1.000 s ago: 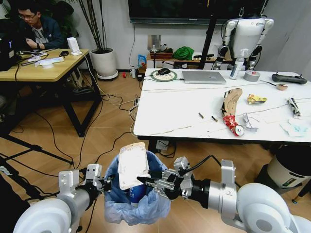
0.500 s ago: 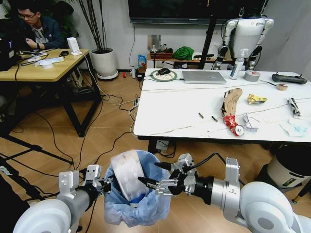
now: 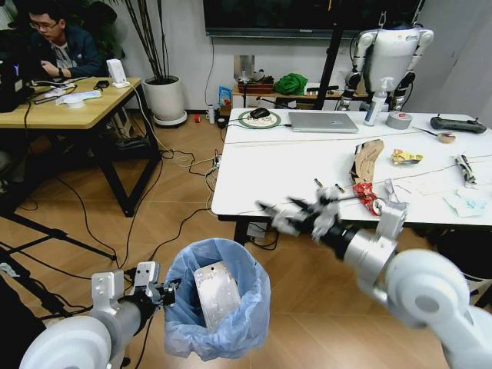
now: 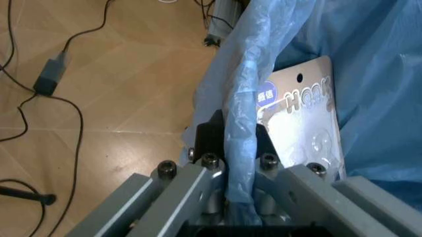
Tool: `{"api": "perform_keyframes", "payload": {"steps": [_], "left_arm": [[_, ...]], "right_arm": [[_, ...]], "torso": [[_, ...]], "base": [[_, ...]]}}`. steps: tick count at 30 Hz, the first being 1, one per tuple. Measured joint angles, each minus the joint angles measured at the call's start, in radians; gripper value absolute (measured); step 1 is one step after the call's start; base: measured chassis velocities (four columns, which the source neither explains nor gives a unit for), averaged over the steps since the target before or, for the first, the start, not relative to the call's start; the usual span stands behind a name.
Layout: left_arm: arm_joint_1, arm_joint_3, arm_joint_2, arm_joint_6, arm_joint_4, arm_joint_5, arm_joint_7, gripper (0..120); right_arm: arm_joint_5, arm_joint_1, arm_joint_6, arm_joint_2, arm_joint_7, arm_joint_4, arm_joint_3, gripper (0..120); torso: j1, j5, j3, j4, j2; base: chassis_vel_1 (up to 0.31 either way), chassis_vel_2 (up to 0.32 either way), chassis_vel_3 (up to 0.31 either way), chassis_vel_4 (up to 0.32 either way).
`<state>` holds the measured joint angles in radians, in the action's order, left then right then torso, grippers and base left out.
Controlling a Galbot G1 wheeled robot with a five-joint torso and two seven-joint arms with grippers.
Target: Pick up the trash bin and place the trash from the table into it.
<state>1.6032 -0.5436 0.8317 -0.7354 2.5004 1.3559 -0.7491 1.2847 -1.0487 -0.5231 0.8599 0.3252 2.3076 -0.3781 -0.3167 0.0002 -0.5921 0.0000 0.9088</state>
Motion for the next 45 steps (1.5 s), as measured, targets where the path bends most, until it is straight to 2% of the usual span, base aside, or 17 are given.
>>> {"api": "perform_keyframes", "payload": {"steps": [4,6,11,17,25,34,37,40,45], "left_arm": [[-0.009,0.013,-0.002,0.000,0.000,0.000,0.000,0],[-0.018,0.024,-0.010,0.000,0.000,-0.001,0.000,0],[-0.030,0.041,-0.026,0.000,0.000,-0.001,0.002,0],[-0.030,0.054,-0.044,0.000,-0.002,-0.005,0.008,0],[-0.032,0.057,-0.042,0.000,-0.005,-0.005,0.012,0],[-0.039,0.054,-0.029,0.000,-0.013,-0.009,0.021,0],[-0.040,0.052,-0.023,0.000,-0.014,-0.009,0.022,0],[-0.039,0.053,-0.017,0.000,-0.013,-0.012,0.022,0],[-0.036,0.047,-0.017,0.000,-0.009,-0.011,0.023,0]], "right_arm": [[-0.040,0.038,0.001,0.005,0.088,-0.085,-0.032,100],[-0.105,0.057,0.004,0.008,0.085,-0.142,-0.036,100],[-0.161,0.076,0.005,0.015,0.062,-0.207,-0.028,100],[-0.232,0.159,-0.015,0.035,0.059,-0.324,0.061,100],[-0.188,0.224,-0.102,0.011,0.072,-0.418,0.089,100],[-0.083,0.254,-0.133,0.006,0.115,-0.462,0.081,98],[-0.050,0.273,-0.139,0.006,0.128,-0.476,0.086,94],[-0.045,0.286,-0.143,0.007,0.137,-0.491,0.097,82],[-0.055,0.277,-0.148,0.002,0.129,-0.501,0.099,77]], "torso": [[0.000,-0.0001,0.000,-0.0001,0.000],[0.000,0.0000,0.000,0.0000,0.000],[0.000,0.0001,0.000,-0.0001,0.000],[0.000,0.0000,0.000,0.0003,0.000],[0.000,0.0000,0.000,0.0000,0.000],[0.000,0.0000,0.000,0.0000,0.000],[0.000,-0.0001,0.000,0.0000,0.000],[0.000,-0.0001,0.000,0.0001,0.000],[0.000,-0.0002,0.000,0.0000,0.000]], "base": [[0.000,0.000,0.000,0.000],[0.000,0.000,0.000,0.000],[0.000,0.000,0.000,0.000],[0.000,0.000,0.000,0.000],[0.000,0.000,0.000,0.000],[0.000,0.000,0.000,0.000],[0.000,0.000,0.000,0.000],[0.000,0.000,0.000,0.000],[0.000,0.000,0.000,0.000]]}}
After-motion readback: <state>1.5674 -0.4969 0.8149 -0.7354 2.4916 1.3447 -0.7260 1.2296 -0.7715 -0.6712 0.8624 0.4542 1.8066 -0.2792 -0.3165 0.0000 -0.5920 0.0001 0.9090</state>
